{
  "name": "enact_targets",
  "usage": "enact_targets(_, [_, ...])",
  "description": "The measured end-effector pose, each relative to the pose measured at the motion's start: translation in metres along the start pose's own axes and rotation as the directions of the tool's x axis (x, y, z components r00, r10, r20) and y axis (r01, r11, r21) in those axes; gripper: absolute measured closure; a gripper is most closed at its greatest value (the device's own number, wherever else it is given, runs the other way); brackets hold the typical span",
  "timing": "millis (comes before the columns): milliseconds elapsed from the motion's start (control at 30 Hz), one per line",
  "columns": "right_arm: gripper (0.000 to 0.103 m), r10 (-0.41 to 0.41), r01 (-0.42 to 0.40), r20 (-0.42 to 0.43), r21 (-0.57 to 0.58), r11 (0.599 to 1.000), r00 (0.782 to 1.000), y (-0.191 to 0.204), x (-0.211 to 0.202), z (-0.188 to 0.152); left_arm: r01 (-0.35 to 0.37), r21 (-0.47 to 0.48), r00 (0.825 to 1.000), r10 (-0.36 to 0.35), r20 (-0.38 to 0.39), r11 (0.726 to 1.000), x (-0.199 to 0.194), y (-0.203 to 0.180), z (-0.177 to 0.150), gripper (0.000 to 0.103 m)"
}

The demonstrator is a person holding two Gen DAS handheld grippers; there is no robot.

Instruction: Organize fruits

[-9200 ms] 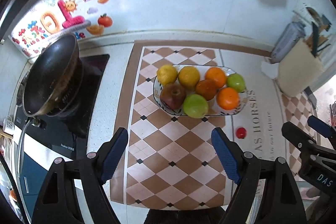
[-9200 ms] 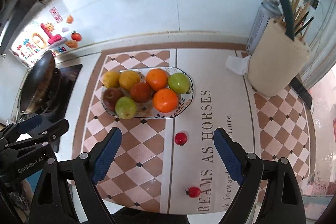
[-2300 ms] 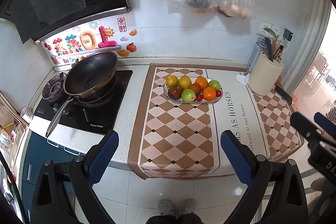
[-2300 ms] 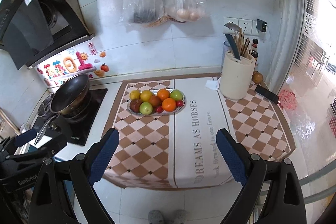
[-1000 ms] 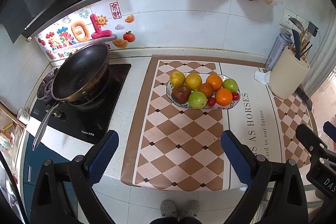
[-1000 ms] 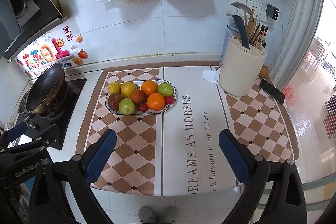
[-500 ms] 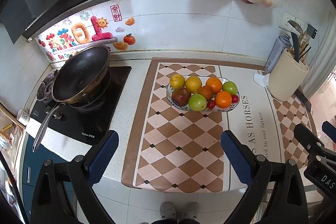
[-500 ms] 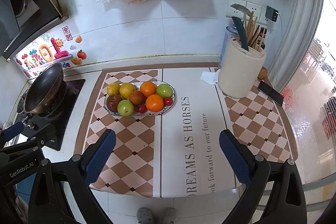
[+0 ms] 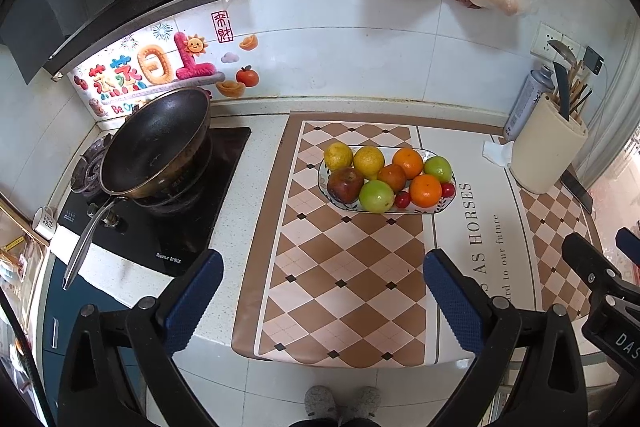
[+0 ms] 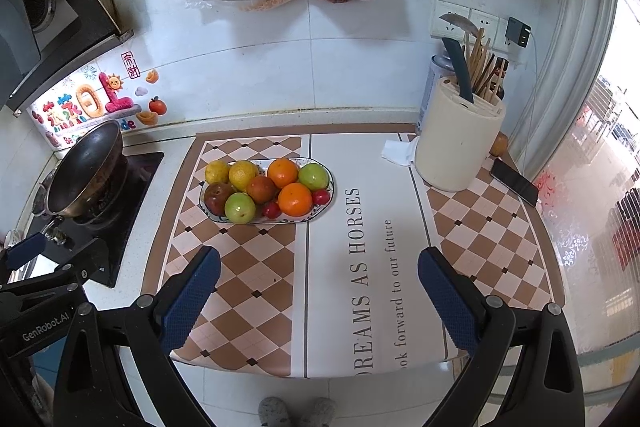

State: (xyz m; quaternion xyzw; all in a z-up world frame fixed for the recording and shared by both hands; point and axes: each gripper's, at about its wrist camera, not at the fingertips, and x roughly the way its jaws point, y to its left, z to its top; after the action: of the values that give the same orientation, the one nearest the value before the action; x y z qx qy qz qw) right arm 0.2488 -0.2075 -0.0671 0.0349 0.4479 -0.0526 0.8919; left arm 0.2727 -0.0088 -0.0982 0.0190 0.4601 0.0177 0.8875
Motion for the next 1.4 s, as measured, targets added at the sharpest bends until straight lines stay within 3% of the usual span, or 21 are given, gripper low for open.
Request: enact_targets(1400, [0.002, 0.012, -0.012, 0.001, -0.015, 1.0, 1.0, 0.0009, 0.0036, 0.0029, -0.029, 0.001, 0.999, 0.029, 0.021, 1.0, -0.005, 0.0008, 0.0015, 0.001])
